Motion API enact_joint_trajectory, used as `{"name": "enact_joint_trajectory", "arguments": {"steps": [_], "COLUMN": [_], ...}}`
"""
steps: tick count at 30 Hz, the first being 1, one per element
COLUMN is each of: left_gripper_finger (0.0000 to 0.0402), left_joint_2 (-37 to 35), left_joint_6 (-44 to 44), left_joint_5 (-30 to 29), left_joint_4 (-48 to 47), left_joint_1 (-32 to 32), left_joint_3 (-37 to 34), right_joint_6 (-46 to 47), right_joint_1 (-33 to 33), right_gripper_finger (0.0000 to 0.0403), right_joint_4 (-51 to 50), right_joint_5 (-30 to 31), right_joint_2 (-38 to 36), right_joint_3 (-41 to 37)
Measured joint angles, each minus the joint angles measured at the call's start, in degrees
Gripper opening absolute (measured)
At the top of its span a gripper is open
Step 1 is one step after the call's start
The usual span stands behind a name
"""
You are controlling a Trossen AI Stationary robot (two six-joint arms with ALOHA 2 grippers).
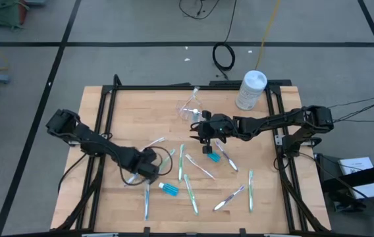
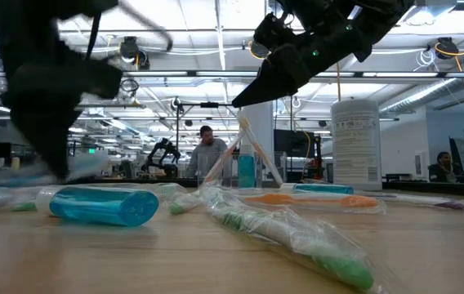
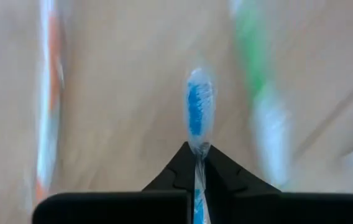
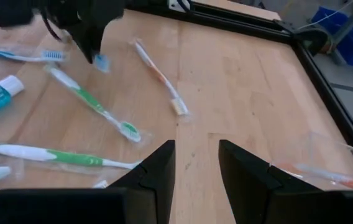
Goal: Pick & Place toothbrushing station
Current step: Put the blue toothbrush into the transparent organizer
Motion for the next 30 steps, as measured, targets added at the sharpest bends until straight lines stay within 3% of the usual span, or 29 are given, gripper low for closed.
{"name": "enact_joint_trajectory", "arguments": {"steps": [3, 6, 14, 17, 19, 21, 25, 27, 30], "left_gripper_finger": [0.0006, 0.0006, 0.0006, 0.0004, 0.0009, 0.0013, 0.0005, 0.0004, 0.0007], "left_joint_2": [-3.2, -6.6, -14.3, -13.6, -12.4, -10.3, -4.8, -1.9, 1.4], "left_joint_6": [0.9, 6.1, 13.1, 17.9, 23.3, 31.2, 47.0, 50.9, 54.8], "left_joint_5": [-6.3, -17.0, -59.6, -67.2, -65.6, -59.6, -37.9, -30.0, -29.2], "left_joint_4": [-2.4, -2.4, 8.6, 16.8, 23.2, 31.0, 47.1, 54.2, 62.3], "left_joint_1": [0.8, 1.6, 6.1, 10.1, 13.6, 17.5, 25.2, 28.1, 31.2], "left_joint_3": [2.7, 5.8, 9.1, 9.1, 9.1, 9.1, 9.1, 9.1, 9.1], "right_joint_6": [0.6, 1.9, 1.9, 3.3, 4.5, 5.0, 5.0, 5.0, 4.5], "right_joint_1": [0.0, 0.0, 0.0, 0.0, 0.0, 0.0, 0.0, 0.0, 0.0], "right_gripper_finger": [0.0114, 0.0114, 0.0114, 0.0114, 0.0114, 0.0114, 0.0114, 0.0114, 0.0114], "right_joint_4": [0.0, 0.1, 0.1, 0.1, 0.1, 0.0, -1.6, -4.5, -8.1], "right_joint_5": [0.0, 0.0, 0.1, 0.1, 0.1, 0.2, 0.2, 0.2, 0.2], "right_joint_2": [0.0, 0.0, 0.0, 0.0, 0.0, 0.0, 0.0, 0.0, 0.0], "right_joint_3": [0.0, 0.0, 0.0, 0.0, 0.0, 0.0, 0.0, 0.0, -0.1]}}
